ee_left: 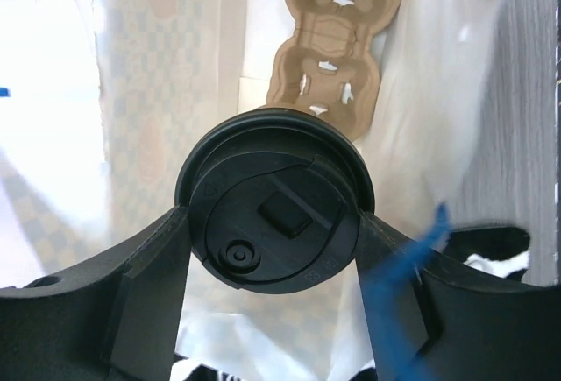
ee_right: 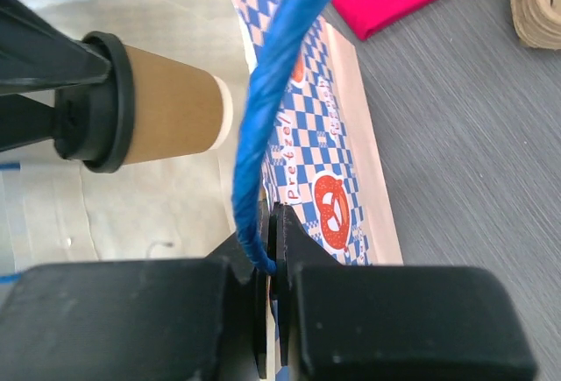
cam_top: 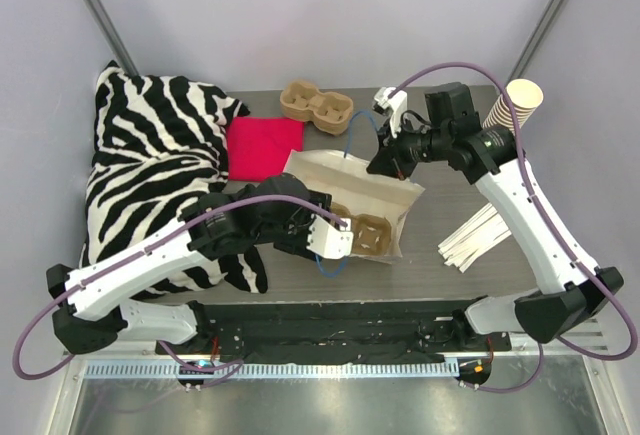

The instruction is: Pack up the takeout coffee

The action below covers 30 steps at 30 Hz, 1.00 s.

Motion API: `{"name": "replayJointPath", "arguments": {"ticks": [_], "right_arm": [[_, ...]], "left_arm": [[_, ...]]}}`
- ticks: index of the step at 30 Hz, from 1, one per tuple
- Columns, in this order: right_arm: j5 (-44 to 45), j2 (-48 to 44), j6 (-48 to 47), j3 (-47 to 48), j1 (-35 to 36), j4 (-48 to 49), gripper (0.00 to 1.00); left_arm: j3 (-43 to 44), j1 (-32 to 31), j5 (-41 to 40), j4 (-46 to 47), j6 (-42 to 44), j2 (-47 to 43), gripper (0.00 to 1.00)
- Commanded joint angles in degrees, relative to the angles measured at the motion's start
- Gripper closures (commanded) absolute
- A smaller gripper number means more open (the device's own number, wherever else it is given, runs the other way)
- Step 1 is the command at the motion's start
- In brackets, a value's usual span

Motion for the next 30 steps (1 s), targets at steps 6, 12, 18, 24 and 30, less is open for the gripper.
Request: {"name": "replayJointPath", "arguments": {"ticks": [6, 12, 18, 24, 30], "right_arm": [[-8.13, 0.68, -7.19, 3.15, -0.69, -2.24, 0.99], [-8.93, 1.12, -8.16, 3.41, -0.69, -2.06, 0.99], [-6.47, 0.95, -8.16, 2.36, -0.78, -0.05, 0.99], [-4.10, -0.72, -8.34, 0.95, -0.16, 2.68, 0.99], [0.63, -2.92, -9.39, -0.28, 4.74, 4.43, 0.99]], "left_arm": [[2.09, 1.23, 1.74, 0.60, 2.46, -2.12, 0.85], [-0.04, 2.37, 2.00, 3.06, 2.82, -4.15, 0.85], [4.71, 3.78, 4.11, 4.56, -2.81, -4.33, 0.85], [9.01, 7.11, 5.86, 3.60, -10.36, -2.57, 0.84], [18.67, 15.03, 14.20, -2.20, -18.54, 3.57, 0.84]]}}
